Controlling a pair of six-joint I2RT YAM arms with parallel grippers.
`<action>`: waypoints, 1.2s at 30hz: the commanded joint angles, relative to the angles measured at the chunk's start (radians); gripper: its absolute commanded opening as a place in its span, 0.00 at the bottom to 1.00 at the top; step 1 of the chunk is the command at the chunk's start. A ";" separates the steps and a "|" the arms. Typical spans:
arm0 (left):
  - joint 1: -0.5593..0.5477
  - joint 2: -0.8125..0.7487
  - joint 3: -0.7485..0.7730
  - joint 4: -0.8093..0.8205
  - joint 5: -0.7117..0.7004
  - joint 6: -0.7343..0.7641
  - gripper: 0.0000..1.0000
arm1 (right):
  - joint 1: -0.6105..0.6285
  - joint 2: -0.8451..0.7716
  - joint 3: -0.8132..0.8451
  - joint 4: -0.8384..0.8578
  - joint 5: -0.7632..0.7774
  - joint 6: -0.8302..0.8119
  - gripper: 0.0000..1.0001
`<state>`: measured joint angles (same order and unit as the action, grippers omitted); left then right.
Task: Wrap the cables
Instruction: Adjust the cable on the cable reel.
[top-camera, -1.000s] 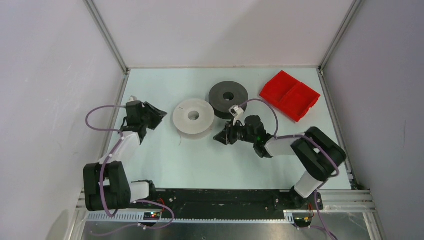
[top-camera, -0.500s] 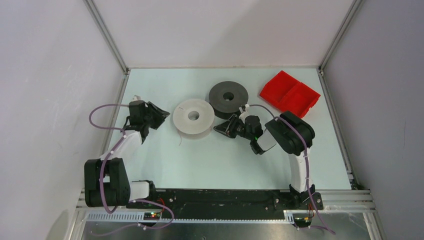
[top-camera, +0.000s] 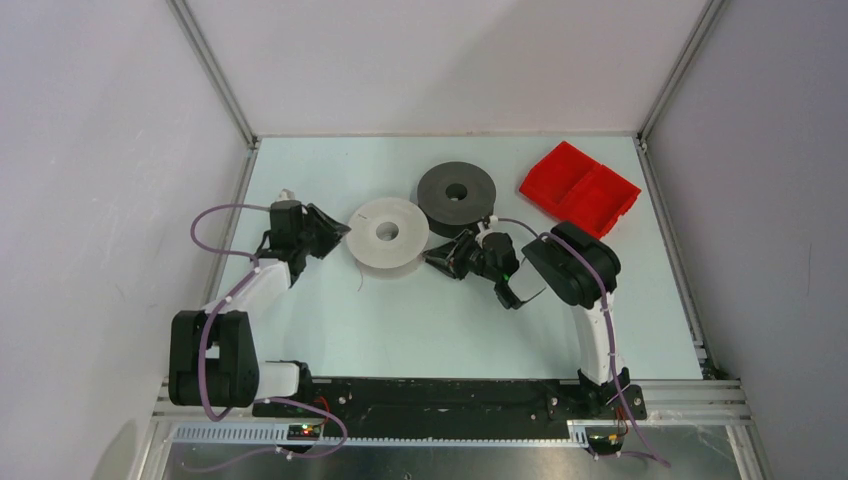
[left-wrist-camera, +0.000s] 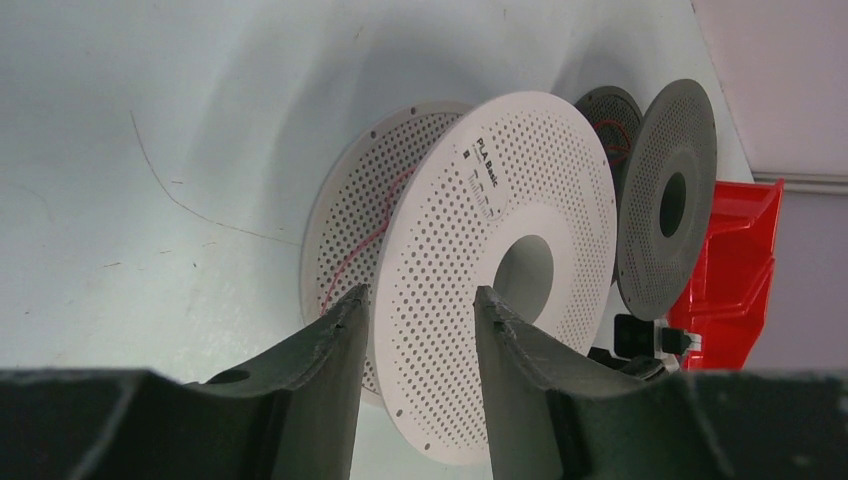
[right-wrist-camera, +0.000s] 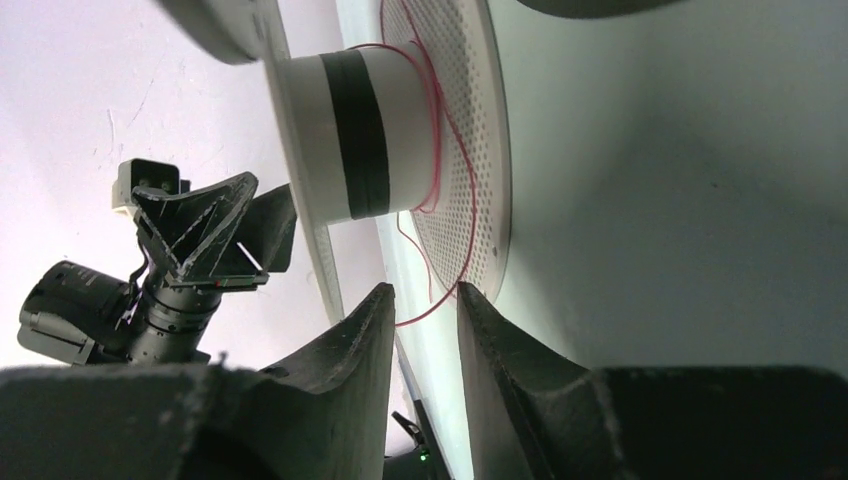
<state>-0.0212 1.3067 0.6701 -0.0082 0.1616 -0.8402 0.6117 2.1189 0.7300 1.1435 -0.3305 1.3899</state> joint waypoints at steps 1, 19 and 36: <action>-0.012 0.003 0.023 0.042 -0.009 -0.008 0.47 | 0.015 0.005 0.025 -0.025 0.035 0.058 0.35; -0.031 0.015 0.016 0.049 -0.019 -0.029 0.46 | 0.032 0.051 0.042 0.037 0.107 0.090 0.05; -0.139 -0.038 -0.047 0.100 -0.020 -0.122 0.43 | 0.114 0.008 0.092 -0.036 0.351 -0.033 0.00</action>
<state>-0.1349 1.3178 0.6243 0.0597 0.1493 -0.9401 0.7082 2.1651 0.7834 1.1118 -0.0849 1.3994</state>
